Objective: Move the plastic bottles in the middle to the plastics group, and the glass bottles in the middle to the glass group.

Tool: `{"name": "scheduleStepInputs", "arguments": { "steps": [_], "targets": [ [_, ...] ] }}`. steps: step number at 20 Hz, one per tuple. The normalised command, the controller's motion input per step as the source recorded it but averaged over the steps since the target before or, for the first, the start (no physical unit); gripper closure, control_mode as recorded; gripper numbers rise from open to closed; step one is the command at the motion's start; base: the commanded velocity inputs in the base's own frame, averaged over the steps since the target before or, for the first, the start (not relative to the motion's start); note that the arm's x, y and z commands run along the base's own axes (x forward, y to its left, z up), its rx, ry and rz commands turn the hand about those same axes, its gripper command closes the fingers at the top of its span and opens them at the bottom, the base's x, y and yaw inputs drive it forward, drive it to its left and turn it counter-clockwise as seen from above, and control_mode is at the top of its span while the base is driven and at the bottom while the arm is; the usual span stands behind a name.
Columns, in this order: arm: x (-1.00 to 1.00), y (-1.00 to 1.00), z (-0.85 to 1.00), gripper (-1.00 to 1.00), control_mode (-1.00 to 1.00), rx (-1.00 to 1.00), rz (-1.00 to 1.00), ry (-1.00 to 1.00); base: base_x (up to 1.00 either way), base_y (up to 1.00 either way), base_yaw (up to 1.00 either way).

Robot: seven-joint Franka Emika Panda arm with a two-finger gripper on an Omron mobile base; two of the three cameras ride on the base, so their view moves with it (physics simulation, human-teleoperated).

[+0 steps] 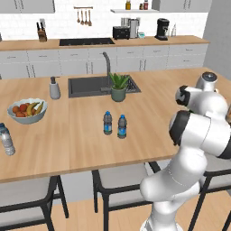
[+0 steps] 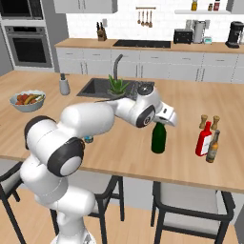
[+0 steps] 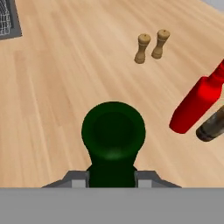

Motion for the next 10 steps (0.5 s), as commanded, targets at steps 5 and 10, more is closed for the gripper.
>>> {"name": "scheduleStepInputs", "arguments": {
  "steps": [5, 10],
  "targets": [
    [-0.03, -0.49, 0.0, 1.0, -1.0, 0.0, -0.13, -0.03, 0.0, 0.0, 0.0],
    [-0.16, -0.34, 0.0, 1.0, -1.0, 0.0, -0.08, -0.1, 0.0, 0.0, 0.0]
  ]
}}
